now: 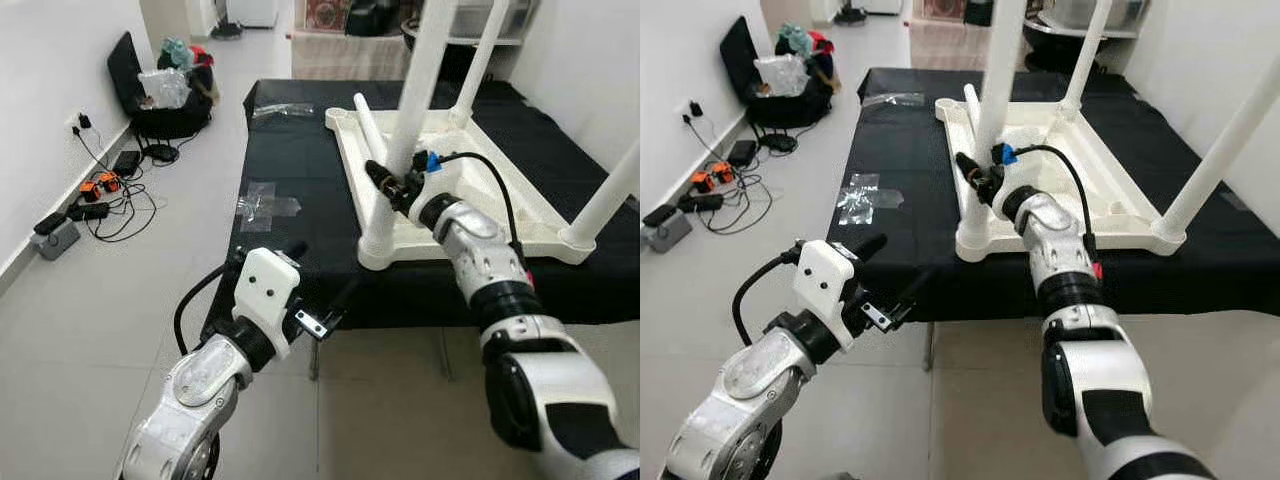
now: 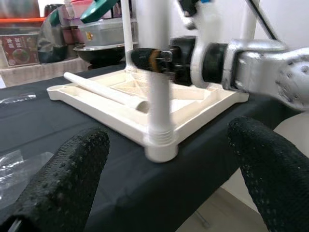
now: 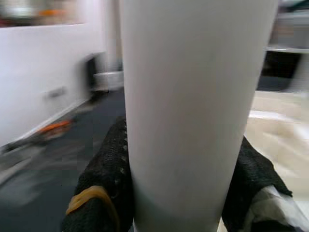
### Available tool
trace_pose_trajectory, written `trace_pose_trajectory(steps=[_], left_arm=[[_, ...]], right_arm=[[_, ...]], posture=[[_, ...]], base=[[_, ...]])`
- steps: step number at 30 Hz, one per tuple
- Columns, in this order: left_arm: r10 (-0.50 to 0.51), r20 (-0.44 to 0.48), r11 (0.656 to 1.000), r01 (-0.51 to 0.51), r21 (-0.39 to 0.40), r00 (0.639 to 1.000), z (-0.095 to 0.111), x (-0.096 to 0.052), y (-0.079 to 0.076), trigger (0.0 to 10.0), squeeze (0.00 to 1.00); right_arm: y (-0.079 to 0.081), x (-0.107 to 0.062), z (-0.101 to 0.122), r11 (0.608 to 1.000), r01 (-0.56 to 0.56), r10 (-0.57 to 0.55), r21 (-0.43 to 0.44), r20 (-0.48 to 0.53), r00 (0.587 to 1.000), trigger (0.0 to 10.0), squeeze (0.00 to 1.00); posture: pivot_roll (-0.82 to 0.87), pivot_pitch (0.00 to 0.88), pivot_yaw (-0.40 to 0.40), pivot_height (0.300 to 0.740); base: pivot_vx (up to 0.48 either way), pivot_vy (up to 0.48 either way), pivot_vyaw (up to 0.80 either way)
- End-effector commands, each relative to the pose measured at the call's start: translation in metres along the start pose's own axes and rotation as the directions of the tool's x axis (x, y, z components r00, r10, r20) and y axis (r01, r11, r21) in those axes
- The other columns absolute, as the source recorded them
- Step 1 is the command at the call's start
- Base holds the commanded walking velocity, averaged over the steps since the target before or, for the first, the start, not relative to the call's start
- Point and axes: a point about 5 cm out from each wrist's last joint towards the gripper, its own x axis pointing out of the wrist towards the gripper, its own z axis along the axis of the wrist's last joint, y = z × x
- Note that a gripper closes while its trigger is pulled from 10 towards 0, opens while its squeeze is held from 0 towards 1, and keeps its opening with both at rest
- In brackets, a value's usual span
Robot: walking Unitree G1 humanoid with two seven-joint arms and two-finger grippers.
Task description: Building children table
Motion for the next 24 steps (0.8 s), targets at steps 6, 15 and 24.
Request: trace_pose_trajectory(steps=[6, 15, 24], left_arm=[[0.007, -0.005, 1.0, -0.007, 0.008, 1.0, 0.0, 0.001, 0.001, 10.0, 0.0], [0.009, -0.008, 1.0, -0.009, 0.006, 1.0, -0.001, 0.0, 0.0, 10.0, 0.0], [0.013, -0.006, 1.0, -0.013, 0.005, 1.0, -0.001, 0.001, 0.0, 10.0, 0.0]], right_arm=[[0.01, -0.021, -0.008, 0.908, 0.412, -0.408, 0.08, -0.057, 0.911, 0.0, 0.0], [0.047, -0.013, 0.001, 0.919, 0.351, -0.346, 0.178, -0.057, 0.936, 10.0, 0.0], [0.025, -0.001, 0.019, 0.991, -0.121, 0.116, 0.063, 0.084, 0.99, 10.0, 0.0]], posture=[[0.06, 0.054, -0.053, 0.74], [0.06, 0.055, -0.054, 0.74], [0.05, 0.054, -0.057, 0.74]], base=[[0.0, 0.0, 0.0], [0.0, 0.0, 0.0], [0.0, 0.0, 0.0]])
